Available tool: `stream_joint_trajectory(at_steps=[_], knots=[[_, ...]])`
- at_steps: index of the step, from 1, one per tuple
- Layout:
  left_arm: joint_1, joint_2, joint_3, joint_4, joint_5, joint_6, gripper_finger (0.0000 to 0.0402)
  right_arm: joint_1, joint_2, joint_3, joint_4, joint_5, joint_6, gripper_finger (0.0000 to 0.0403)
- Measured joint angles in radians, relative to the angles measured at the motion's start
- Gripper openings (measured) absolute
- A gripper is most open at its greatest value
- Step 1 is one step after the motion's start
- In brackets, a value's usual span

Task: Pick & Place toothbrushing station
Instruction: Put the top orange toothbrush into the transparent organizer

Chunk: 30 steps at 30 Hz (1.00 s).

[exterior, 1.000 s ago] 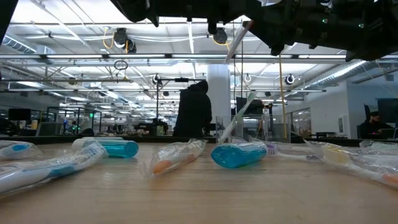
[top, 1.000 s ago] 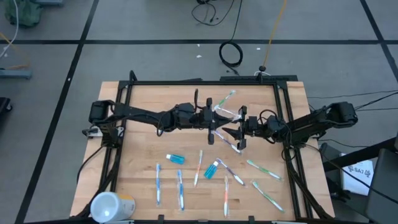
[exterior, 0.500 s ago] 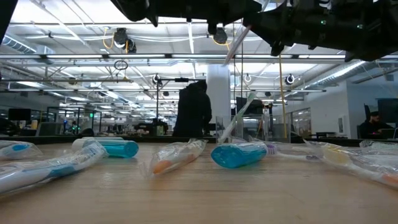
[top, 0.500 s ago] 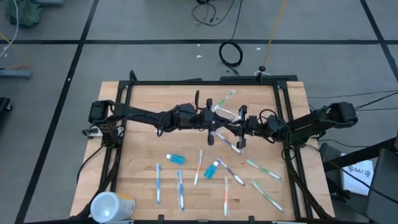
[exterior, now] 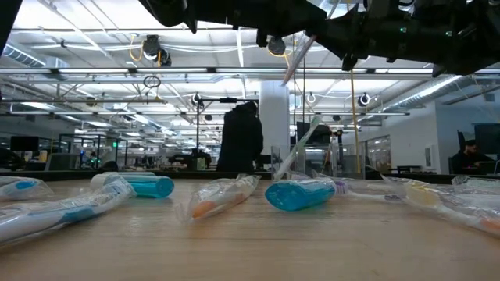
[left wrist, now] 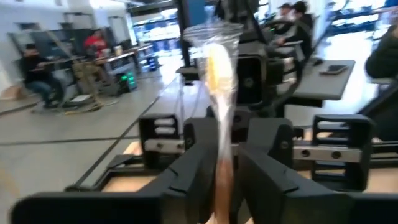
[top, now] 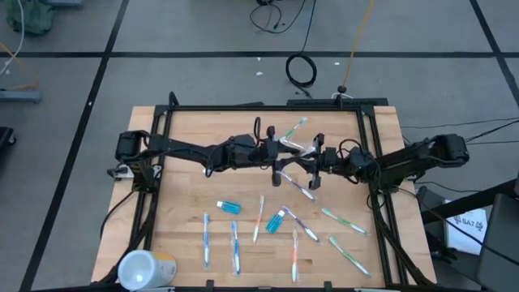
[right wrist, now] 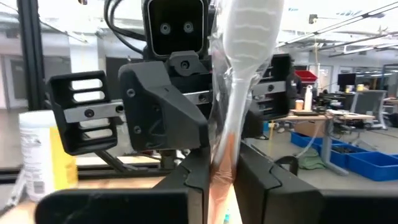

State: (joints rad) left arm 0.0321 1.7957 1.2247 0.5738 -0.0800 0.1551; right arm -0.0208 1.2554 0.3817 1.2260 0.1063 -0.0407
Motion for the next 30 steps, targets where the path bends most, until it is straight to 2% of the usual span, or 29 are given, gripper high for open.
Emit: stream_joint_trajectory(at_steps=[7, 12, 17, 22, 30], knots=[[-0.006, -0.004, 0.000, 0.028, -0.138, 0.018, 0.0181, -0.015, -0.111, 0.000, -0.134, 0.107, -0.070, 0.0038], [-0.008, -0.004, 0.000, 0.024, -0.157, 0.108, 0.0203, -0.024, -0.169, 0.000, -0.145, 0.103, -0.101, 0.0038], [-0.008, -0.004, 0.000, 0.031, -0.157, 0.071, 0.0209, -0.025, -0.188, 0.000, -0.146, 0.111, -0.162, 0.0039], [-0.008, -0.004, 0.000, 0.020, -0.157, 0.045, 0.0205, -0.031, -0.198, 0.000, -0.147, 0.183, -0.215, 0.0039], [-0.008, -0.004, 0.000, 0.020, -0.156, 0.051, 0.0204, -0.039, -0.219, 0.000, -0.142, 0.181, -0.252, 0.0040]])
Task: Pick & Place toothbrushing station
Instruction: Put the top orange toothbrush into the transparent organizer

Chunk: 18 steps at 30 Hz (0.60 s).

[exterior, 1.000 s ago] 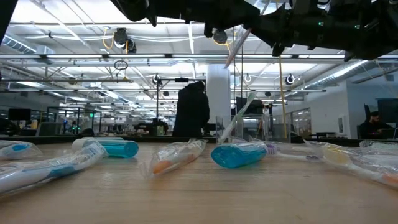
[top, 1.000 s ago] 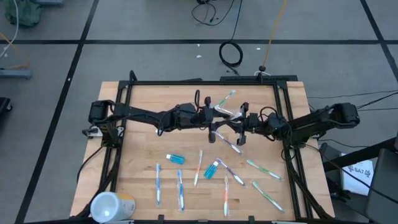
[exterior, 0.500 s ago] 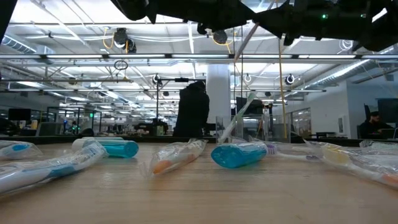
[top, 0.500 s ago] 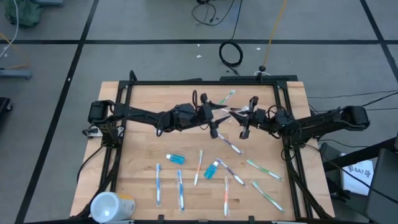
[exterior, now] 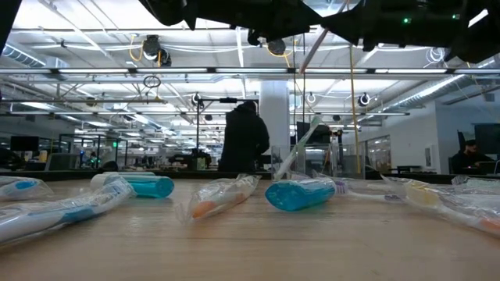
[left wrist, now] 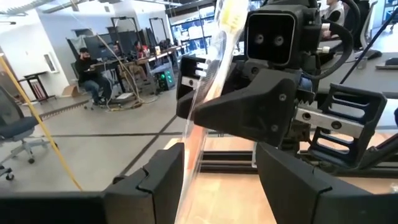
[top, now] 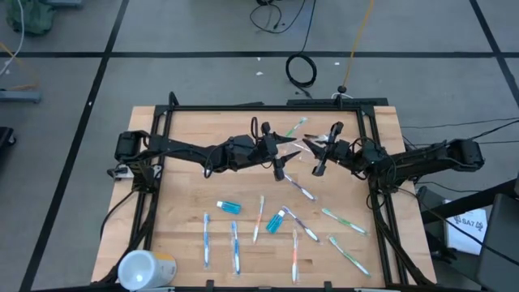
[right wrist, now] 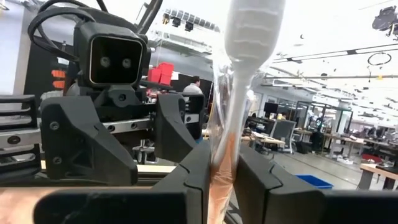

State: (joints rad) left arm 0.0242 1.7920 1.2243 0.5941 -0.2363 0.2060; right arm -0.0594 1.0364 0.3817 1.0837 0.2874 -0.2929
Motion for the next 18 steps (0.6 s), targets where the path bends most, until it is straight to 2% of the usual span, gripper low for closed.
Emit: stream_joint_trajectory(at_steps=[18], knots=[[0.000, 0.000, 0.000, 0.000, 0.001, -0.005, 0.0196, 0.000, -0.002, 0.000, 0.004, 0.000, -0.008, 0.0037]])
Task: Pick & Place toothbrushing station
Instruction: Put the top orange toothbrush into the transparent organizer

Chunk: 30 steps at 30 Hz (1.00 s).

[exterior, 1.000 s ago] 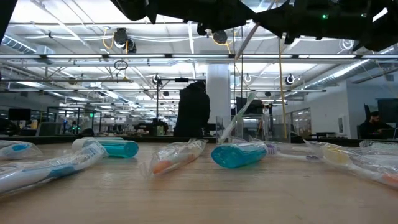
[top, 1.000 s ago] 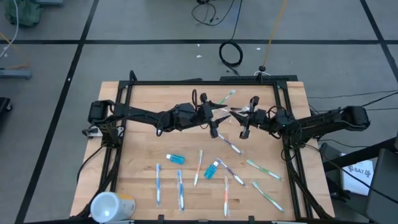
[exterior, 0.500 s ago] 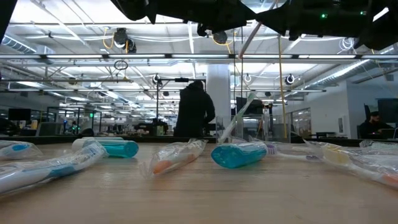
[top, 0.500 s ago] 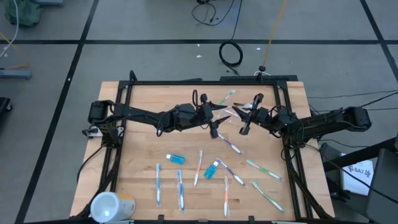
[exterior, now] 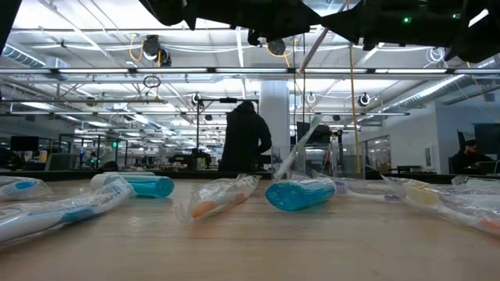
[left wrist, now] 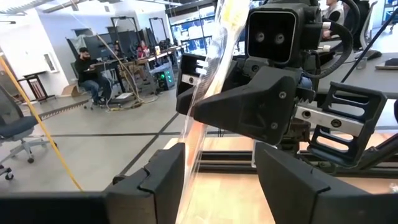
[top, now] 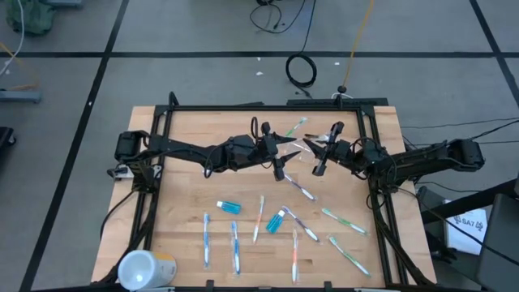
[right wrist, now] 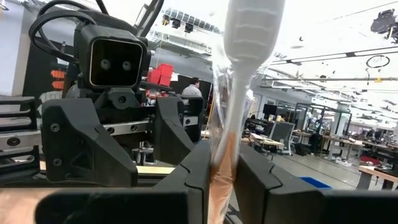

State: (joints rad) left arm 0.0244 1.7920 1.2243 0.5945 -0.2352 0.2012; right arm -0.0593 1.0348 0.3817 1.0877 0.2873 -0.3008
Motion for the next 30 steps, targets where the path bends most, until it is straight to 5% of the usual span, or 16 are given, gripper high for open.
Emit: stream_joint_trajectory(at_steps=[24, 30], knots=[[0.000, 0.000, 0.000, 0.006, -0.001, -0.019, 0.0203, 0.003, -0.095, 0.000, -0.244, 0.562, 0.001, 0.0037], [0.005, -0.105, -0.002, -0.149, -0.179, -0.057, 0.0199, 0.016, -0.102, 0.000, -0.339, 0.690, 0.027, 0.0037]])
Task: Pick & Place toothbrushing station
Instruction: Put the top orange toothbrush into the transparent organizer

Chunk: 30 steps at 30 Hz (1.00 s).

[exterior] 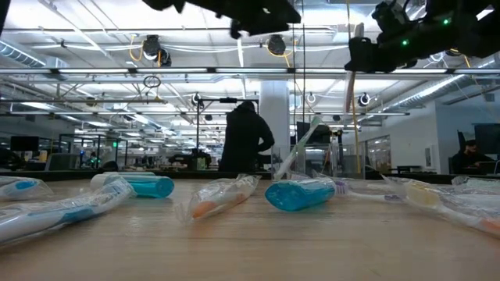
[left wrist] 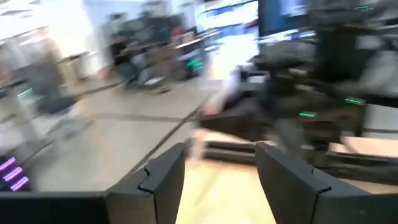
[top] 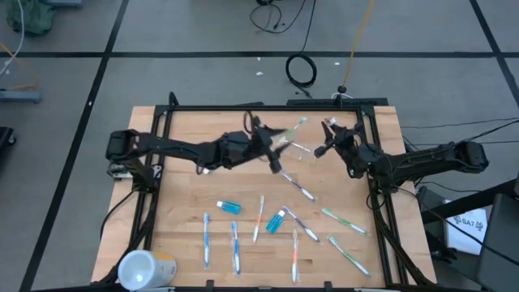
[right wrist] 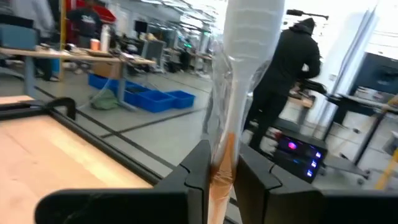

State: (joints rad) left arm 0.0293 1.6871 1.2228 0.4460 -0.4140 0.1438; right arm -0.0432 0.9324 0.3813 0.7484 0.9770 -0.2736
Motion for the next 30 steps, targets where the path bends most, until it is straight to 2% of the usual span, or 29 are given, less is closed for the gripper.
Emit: stream_joint_trajectory(at_steps=[3, 9, 13, 16, 20, 25, 30], knots=[[0.011, -0.087, 0.000, -0.150, -0.065, -0.056, 0.0195, -0.001, -0.010, 0.000, -0.049, -0.008, 0.046, 0.0037], [0.029, -0.274, 0.000, -0.462, -0.043, -0.127, 0.0196, -0.001, -0.012, 0.000, -0.150, -0.019, 0.131, 0.0037], [0.028, -0.367, 0.000, -0.592, -0.032, -0.139, 0.0202, -0.001, -0.012, 0.000, -0.177, -0.143, 0.232, 0.0037], [0.028, -0.422, 0.001, -0.658, -0.032, -0.140, 0.0204, -0.001, -0.013, 0.000, -0.200, -0.192, 0.290, 0.0038], [0.028, -0.479, -0.052, -0.685, -0.039, -0.151, 0.0201, -0.005, -0.012, 0.000, -0.291, -0.195, 0.371, 0.0038], [0.040, -0.566, -0.207, -0.670, -0.095, -0.232, 0.0199, -0.019, -0.012, 0.000, -0.381, -0.199, 0.471, 0.0038], [0.071, -0.618, -0.390, -0.652, -0.132, -0.340, 0.0204, -0.056, -0.012, 0.000, -0.473, -0.298, 0.553, 0.0039]])
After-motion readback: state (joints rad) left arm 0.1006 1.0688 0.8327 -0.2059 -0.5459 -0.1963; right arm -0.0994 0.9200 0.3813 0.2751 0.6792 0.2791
